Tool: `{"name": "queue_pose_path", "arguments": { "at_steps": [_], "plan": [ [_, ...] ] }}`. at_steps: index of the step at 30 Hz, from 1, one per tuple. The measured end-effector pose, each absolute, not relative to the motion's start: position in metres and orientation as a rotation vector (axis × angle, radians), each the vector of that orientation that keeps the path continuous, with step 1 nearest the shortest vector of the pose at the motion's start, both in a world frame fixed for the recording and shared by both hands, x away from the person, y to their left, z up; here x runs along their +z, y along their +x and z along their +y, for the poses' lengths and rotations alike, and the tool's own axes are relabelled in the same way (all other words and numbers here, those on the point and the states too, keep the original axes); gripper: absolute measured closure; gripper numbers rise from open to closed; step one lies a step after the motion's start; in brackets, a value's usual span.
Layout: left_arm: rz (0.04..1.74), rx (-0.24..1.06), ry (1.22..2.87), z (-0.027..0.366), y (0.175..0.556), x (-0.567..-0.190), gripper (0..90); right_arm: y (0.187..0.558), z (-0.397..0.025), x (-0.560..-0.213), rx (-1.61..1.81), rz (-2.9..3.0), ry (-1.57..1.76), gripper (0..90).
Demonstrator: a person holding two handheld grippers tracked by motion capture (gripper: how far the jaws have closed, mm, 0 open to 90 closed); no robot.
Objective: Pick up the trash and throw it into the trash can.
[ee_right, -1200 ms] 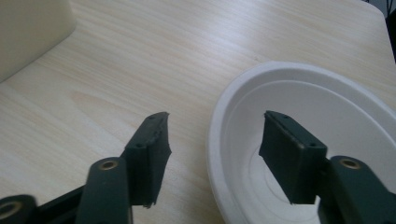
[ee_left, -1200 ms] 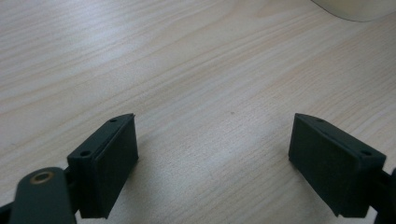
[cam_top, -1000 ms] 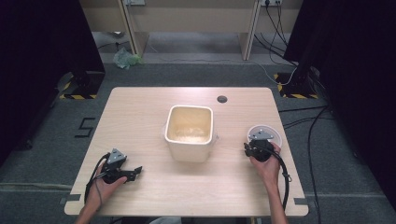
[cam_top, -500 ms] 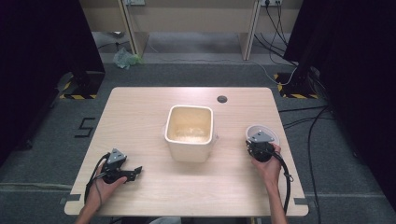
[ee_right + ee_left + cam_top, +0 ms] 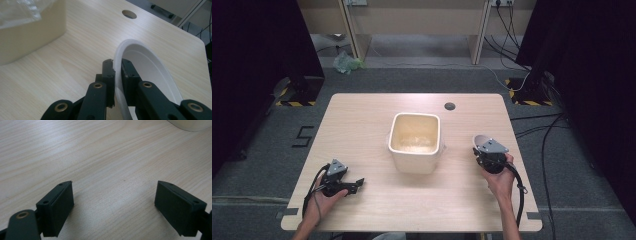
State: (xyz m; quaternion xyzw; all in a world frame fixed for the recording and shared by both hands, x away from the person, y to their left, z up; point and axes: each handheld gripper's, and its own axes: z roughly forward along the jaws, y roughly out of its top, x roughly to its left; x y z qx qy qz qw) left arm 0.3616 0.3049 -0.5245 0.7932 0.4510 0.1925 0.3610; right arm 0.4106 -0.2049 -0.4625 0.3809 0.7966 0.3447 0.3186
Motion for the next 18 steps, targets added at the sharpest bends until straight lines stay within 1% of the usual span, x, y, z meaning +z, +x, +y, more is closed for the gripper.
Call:
{"name": "queue_pose_path", "arguments": {
  "at_steps": [18],
  "plan": [
    [1.162,0.496,2.044,0.305,0.362,-0.525,14.8,0.393,-0.189,-0.431,1.013,2.081,0.905,82.9]
  ]
}}
